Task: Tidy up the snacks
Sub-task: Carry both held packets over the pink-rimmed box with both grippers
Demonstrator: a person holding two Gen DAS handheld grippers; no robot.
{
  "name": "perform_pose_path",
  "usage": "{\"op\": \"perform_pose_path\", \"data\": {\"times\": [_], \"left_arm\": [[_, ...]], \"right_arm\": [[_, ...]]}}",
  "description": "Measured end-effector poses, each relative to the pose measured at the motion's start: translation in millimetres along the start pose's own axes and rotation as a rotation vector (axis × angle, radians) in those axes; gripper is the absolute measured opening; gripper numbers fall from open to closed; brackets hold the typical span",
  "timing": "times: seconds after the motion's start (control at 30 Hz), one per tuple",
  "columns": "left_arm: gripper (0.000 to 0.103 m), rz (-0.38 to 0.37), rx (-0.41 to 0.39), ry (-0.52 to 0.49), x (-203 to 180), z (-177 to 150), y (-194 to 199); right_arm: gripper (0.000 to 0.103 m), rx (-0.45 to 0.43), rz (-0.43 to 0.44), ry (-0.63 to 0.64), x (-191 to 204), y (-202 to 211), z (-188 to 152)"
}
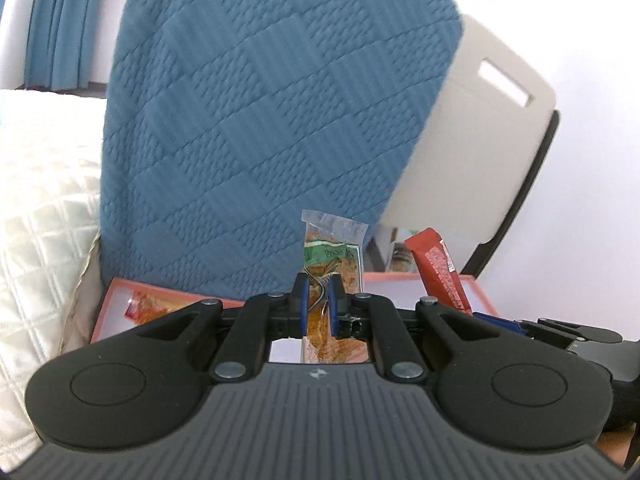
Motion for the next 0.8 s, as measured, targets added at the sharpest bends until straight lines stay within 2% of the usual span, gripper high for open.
{"op": "perform_pose_path", "data": {"times": [0.23, 0.4, 0.8], "left_arm": [[0.012, -0.052, -0.009, -0.015, -40.7, 6.0, 1.4], [0.012, -0.094, 0.015, -0.029, -72.8, -2.1, -12.1], [0.011, -0.145, 0.185, -0.082, -145.8, -59.8, -78.1]], "right_arm": [[0.034, -0.031, -0.026, -0.018, -31.8, 26.6, 2.0], [0.034, -0.030, -0.070, -0.027, -56.4, 33.0, -8.5], [0.034, 0.071, -0.164, -0.109, -138.3, 20.7, -70.1]]}}
Point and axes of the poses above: each gripper's, at about its wrist camera, not at the fingertips, and y roughly against the way its jaws point, x to its left, z to its top, the point moved 3 cm from there along -y, roughly the way its jaws point, and after that the axes turned 5 degrees about x, right-handed, at the moved point
